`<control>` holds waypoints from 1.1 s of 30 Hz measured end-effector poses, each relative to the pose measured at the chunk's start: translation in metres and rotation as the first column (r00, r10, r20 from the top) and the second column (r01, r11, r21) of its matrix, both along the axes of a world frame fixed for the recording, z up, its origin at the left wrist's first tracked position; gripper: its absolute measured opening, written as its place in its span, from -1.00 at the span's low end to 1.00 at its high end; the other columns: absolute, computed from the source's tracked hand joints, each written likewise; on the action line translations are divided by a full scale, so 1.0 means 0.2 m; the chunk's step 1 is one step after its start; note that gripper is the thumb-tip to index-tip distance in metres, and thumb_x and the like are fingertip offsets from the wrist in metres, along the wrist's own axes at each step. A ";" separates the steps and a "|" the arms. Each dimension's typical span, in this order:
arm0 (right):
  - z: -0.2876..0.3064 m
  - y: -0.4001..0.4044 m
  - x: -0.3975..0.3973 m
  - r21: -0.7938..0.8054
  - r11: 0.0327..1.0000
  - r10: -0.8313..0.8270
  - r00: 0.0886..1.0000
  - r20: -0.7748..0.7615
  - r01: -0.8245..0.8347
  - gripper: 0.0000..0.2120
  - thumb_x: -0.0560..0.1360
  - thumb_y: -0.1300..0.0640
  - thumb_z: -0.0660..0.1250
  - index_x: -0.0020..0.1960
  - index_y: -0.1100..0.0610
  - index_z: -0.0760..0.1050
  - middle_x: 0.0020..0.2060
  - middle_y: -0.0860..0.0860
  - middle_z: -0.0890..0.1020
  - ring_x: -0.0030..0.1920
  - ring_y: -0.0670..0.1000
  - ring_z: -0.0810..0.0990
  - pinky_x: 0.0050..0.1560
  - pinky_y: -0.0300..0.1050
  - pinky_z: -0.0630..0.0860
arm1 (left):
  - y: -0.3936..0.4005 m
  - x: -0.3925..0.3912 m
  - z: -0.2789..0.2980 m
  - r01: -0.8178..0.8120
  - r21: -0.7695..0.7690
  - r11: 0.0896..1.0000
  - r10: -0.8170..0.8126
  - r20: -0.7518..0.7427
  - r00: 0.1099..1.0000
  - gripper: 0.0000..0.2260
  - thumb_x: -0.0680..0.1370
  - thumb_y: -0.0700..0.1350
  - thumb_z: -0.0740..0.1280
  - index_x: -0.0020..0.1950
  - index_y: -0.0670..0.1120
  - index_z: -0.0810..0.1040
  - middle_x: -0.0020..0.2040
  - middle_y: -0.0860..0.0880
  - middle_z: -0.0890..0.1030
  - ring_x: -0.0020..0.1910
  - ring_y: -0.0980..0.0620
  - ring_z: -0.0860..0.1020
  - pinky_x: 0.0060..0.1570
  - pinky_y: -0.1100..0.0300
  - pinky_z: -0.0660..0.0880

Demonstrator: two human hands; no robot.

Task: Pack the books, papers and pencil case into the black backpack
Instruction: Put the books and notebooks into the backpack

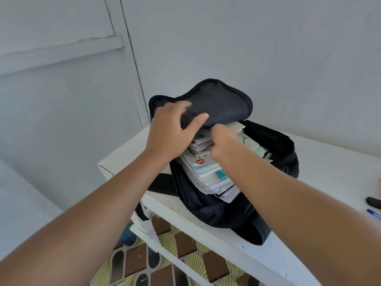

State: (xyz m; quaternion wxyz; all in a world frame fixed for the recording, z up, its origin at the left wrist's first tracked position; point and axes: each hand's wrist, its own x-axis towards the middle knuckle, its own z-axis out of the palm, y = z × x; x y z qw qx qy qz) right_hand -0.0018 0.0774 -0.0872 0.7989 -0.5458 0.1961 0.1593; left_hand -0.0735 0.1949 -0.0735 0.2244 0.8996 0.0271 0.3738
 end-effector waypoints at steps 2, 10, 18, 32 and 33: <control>0.08 -0.04 -0.11 -0.109 0.994 -0.025 0.999 0.045 0.030 -0.52 0.52 0.20 0.27 0.44 0.14 0.37 0.33 0.11 0.49 0.05 0.11 0.48 -0.11 -0.03 0.56 | 0.05 0.01 -0.06 -0.233 -0.297 0.926 0.239 -0.015 0.971 -0.35 0.50 0.38 0.31 0.39 -0.07 0.48 0.26 -0.07 0.56 0.29 -0.08 0.44 0.33 0.06 0.30; 0.27 -0.06 -0.29 -0.568 0.812 0.341 0.685 0.644 0.130 -0.68 0.62 0.13 0.28 0.34 -0.10 0.48 0.28 0.00 0.35 0.28 0.06 0.32 0.27 -0.10 0.37 | -0.02 -0.03 -0.10 -0.081 -0.765 0.639 -0.013 -0.117 0.993 -0.86 0.58 -0.09 0.35 0.13 -0.04 0.56 0.00 -0.03 0.65 -0.01 -0.02 0.63 0.04 -0.06 0.63; 0.48 -0.14 -0.32 -0.711 0.489 0.638 0.349 0.686 0.505 -0.85 0.62 0.01 0.21 0.08 -0.05 0.55 -0.10 -0.13 0.60 -0.09 -0.01 0.56 -0.03 -0.03 0.45 | -0.18 -0.25 -0.14 0.459 0.075 0.885 -0.389 -0.423 0.818 -0.74 0.49 -0.29 0.34 0.07 0.01 0.64 -0.13 0.07 0.62 -0.08 0.03 0.53 -0.03 0.09 0.46; -0.25 -0.18 -0.51 -0.945 0.316 0.742 0.599 0.301 0.083 -0.33 0.46 -0.51 0.28 0.26 0.00 0.30 0.15 -0.05 0.42 0.15 0.03 0.40 0.16 0.05 0.45 | 0.35 -0.27 -0.30 0.031 0.253 0.967 0.084 -0.432 0.898 -0.64 0.58 -0.23 0.27 0.38 -0.04 0.47 0.33 -0.06 0.53 0.28 -0.15 0.46 0.19 -0.09 0.48; -0.27 -0.17 -0.52 -0.959 0.250 0.761 0.586 0.278 0.131 -0.21 0.37 -0.57 0.31 0.31 0.01 0.29 0.18 -0.04 0.38 0.17 0.04 0.36 0.18 0.06 0.42 | 0.38 -0.23 -0.31 0.019 0.347 0.938 0.148 -0.448 0.881 -0.58 0.59 -0.23 0.29 0.46 -0.06 0.41 0.40 -0.10 0.48 0.33 -0.21 0.41 0.22 -0.12 0.45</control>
